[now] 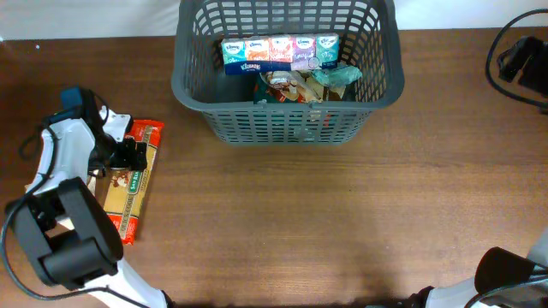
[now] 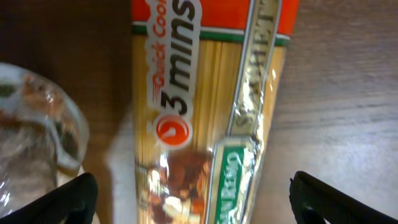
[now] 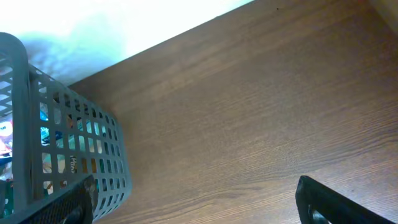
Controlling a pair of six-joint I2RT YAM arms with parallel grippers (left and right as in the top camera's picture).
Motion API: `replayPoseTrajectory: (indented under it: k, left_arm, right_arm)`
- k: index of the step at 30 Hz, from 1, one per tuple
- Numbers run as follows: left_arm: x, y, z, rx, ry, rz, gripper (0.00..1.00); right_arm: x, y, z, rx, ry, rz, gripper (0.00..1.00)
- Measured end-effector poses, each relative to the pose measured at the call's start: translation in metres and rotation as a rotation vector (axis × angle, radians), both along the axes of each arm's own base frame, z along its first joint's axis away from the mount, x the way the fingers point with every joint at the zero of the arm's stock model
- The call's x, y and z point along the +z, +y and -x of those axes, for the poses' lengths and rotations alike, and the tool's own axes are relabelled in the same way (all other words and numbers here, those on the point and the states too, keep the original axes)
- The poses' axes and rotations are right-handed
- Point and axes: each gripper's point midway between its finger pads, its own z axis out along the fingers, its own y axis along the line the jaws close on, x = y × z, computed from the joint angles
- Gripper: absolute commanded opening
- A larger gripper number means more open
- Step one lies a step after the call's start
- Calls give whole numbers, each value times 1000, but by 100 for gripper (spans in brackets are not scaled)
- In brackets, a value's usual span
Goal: Pack container
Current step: 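Grasp the red spaghetti pack with the left gripper, then lower the spaghetti pack into the basket and release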
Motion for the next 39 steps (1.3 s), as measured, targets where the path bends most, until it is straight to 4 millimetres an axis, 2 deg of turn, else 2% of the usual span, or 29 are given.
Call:
replayPoseTrajectory:
  k: [8, 10, 11, 13, 14, 16, 19, 20, 21, 27, 30, 33, 34, 37, 38, 39]
  left_arm:
    - [-37, -2, 6, 0, 83, 31, 93]
    - [-41, -3, 7, 0, 91, 37, 89]
    - [-42, -4, 7, 1, 92, 38, 81]
    - [-42, -4, 7, 3, 89, 40, 58]
    - [-42, -3, 6, 4, 87, 39, 42]
    - [-41, -3, 6, 3, 87, 38, 27]
    - [-38, -3, 6, 0, 82, 36, 20]
    - [-38, -3, 6, 0, 81, 35, 13]
    - [-37, -3, 6, 0, 80, 35, 2]
    - [-36, -4, 6, 6, 84, 40, 2]
    - [-31, -13, 6, -4, 106, 66, 2]
    - [-15, -29, 1, -37, 140, 91, 2]
    - [-3, -34, -7, -52, 134, 92, 2]
    - [45, -43, -44, -97, 38, 69, 2]
    - [64, -45, -59, -109, -16, 55, 2]
    - [92, -47, -79, -125, -102, 36, 2]
  right_arm:
    - [0, 0, 0, 0, 0, 0, 99]
    - [0, 0, 0, 0, 0, 0, 99]
    - [0, 0, 0, 0, 0, 0, 99]
    - [0, 0, 0, 0, 0, 0, 99]
    - [0, 0, 0, 0, 0, 0, 99]
    - [0, 0, 0, 0, 0, 0, 99]
    - [0, 0, 0, 0, 0, 0, 99]
    - [0, 0, 0, 0, 0, 0, 99]
    - [0, 0, 0, 0, 0, 0, 99]
    - [0, 0, 0, 0, 0, 0, 99]
    - [0, 0, 0, 0, 0, 0, 99]
    - [0, 0, 0, 1, 0, 1, 99]
    - [0, 0, 0, 0, 0, 0, 99]
    - [0, 0, 0, 0, 0, 0, 99]
    - [0, 0, 0, 0, 0, 0, 99]
    - [0, 0, 0, 1, 0, 1, 99]
